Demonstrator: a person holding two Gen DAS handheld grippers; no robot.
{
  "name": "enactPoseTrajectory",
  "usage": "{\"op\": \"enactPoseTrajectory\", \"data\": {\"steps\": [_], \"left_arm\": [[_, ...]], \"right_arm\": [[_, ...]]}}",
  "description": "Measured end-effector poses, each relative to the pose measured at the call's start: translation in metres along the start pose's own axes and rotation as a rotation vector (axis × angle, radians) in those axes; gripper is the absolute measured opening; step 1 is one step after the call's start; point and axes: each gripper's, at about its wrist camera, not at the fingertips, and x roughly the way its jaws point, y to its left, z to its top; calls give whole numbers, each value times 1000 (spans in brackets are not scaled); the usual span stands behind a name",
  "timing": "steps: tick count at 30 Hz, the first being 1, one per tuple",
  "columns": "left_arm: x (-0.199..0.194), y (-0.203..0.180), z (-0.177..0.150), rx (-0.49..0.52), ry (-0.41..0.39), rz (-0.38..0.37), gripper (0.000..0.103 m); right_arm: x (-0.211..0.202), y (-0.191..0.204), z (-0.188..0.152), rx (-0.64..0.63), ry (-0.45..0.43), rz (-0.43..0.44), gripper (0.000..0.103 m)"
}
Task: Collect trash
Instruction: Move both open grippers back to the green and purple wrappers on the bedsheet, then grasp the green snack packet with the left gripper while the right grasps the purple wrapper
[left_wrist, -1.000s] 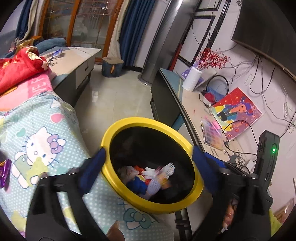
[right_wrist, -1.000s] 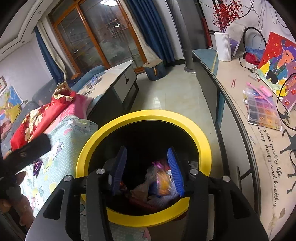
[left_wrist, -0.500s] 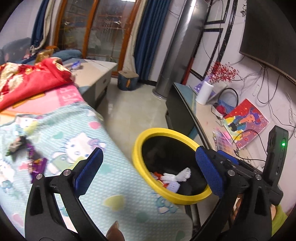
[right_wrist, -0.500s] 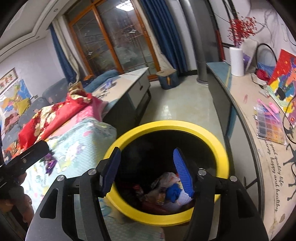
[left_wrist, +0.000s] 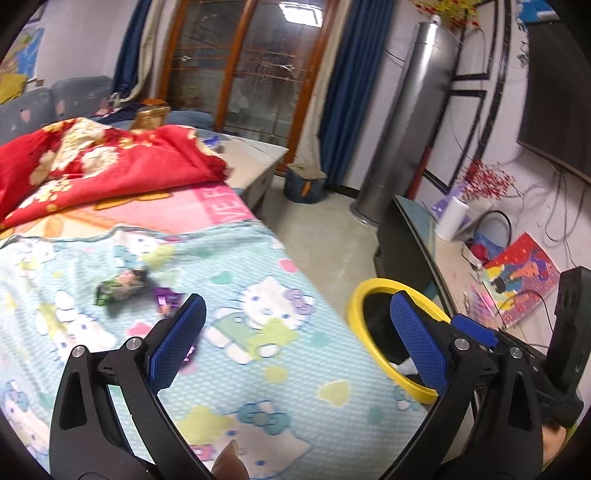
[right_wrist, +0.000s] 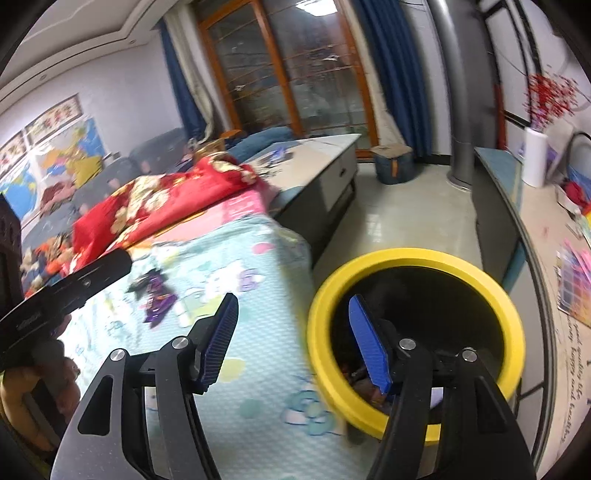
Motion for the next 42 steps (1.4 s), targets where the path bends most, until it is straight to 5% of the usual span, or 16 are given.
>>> {"op": "enactPoseTrajectory", "data": {"steps": [17,27,36,42], "left_arm": [[-21,101,4,-114,-32,158,92],[3,151,1,-60,82,242,92],[52,175,5,12,222,171,86],[79,176,6,57,253,174,65]], "right_arm": [[54,106,0,-196,99,128,63],[112,144,-4,-252,206,172,63],[161,161,-6,-271,294,187,62],[172,155,-7,-260,305,179,36]]}}
